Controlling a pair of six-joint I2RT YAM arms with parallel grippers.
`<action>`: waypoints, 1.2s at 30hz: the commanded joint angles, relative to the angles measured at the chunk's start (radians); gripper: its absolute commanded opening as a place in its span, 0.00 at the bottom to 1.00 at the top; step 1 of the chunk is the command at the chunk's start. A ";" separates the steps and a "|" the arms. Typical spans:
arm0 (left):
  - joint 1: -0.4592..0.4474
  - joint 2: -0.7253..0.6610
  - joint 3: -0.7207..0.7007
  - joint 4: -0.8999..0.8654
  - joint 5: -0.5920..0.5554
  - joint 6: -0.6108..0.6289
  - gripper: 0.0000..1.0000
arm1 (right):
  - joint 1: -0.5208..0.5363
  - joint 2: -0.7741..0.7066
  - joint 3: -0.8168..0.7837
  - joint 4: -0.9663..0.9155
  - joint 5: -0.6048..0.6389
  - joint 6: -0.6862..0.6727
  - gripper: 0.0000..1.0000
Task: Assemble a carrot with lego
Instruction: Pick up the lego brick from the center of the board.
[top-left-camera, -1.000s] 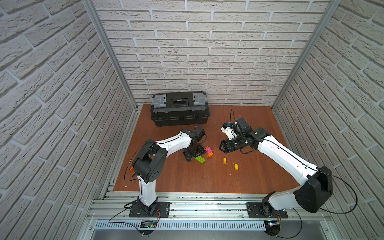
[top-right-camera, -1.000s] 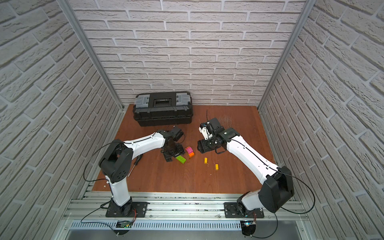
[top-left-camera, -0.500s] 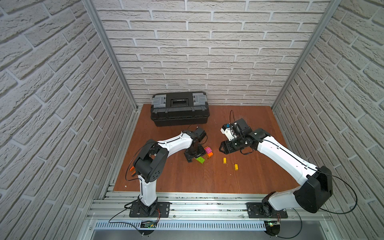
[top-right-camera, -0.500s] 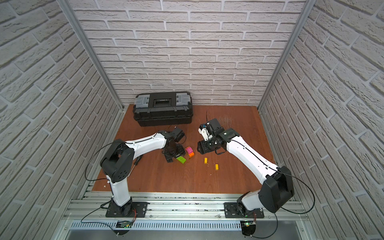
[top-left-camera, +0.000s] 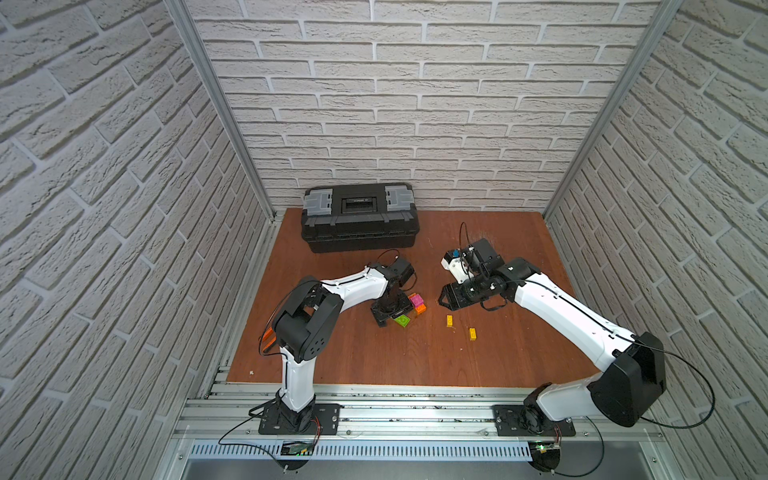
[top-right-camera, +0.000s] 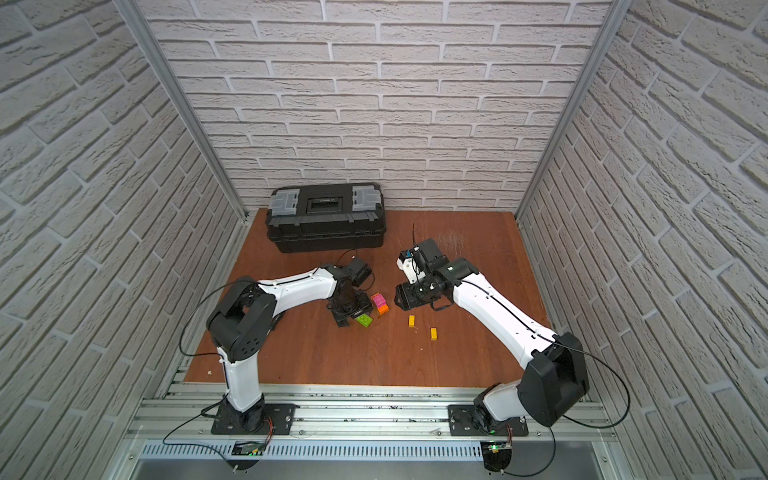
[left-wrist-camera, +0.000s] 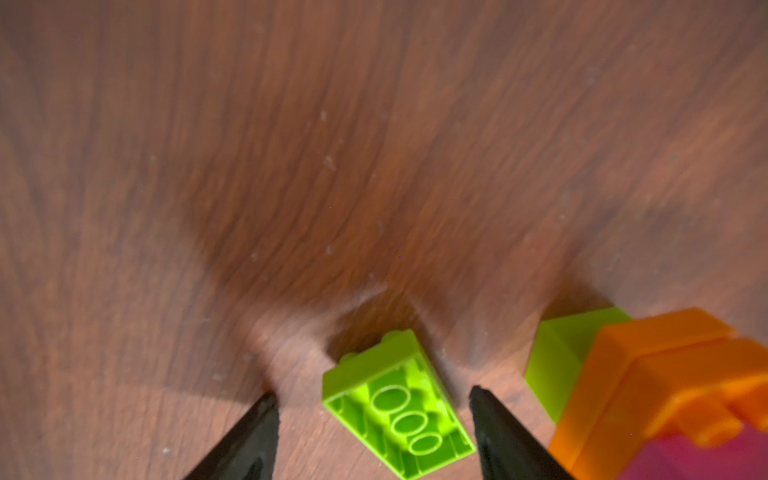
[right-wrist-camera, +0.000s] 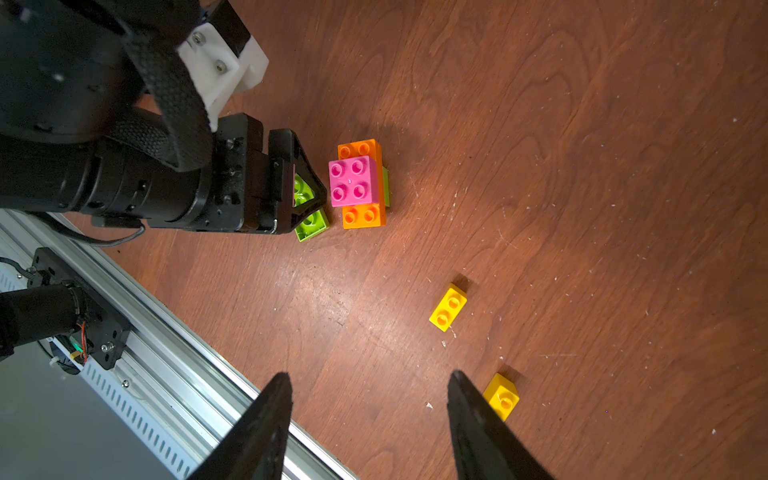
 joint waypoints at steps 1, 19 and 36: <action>-0.006 0.039 0.008 0.009 -0.003 -0.009 0.72 | -0.006 -0.039 -0.003 0.005 -0.009 -0.010 0.61; -0.006 -0.008 -0.097 0.085 -0.012 -0.017 0.36 | -0.006 -0.050 -0.007 -0.009 0.026 0.024 0.59; -0.007 -0.519 -0.412 0.617 -0.075 0.140 0.05 | -0.007 -0.127 0.066 -0.054 0.108 0.133 0.64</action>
